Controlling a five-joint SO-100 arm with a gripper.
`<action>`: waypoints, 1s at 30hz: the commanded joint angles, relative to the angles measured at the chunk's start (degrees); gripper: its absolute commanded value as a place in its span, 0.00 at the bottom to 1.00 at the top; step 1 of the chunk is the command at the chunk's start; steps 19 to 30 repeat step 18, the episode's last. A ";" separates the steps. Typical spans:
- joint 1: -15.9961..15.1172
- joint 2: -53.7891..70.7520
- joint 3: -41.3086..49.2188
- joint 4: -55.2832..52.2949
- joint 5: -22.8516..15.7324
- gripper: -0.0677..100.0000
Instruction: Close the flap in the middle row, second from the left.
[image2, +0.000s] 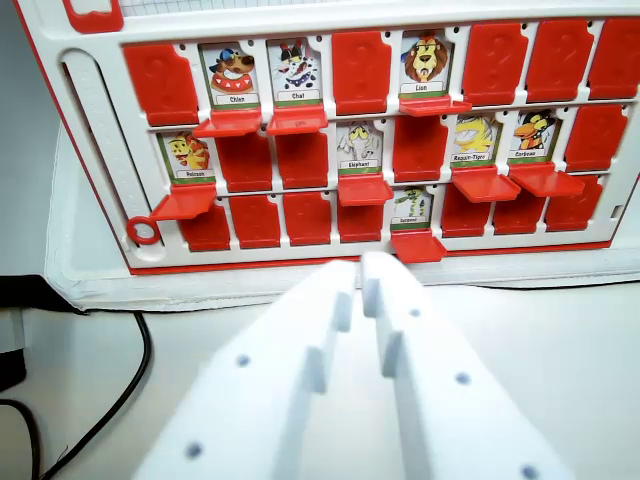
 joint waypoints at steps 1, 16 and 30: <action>0.79 4.22 -6.68 0.44 0.26 0.00; 2.72 4.57 -5.80 0.53 -0.18 0.00; 2.81 4.57 -5.71 0.53 -0.18 0.00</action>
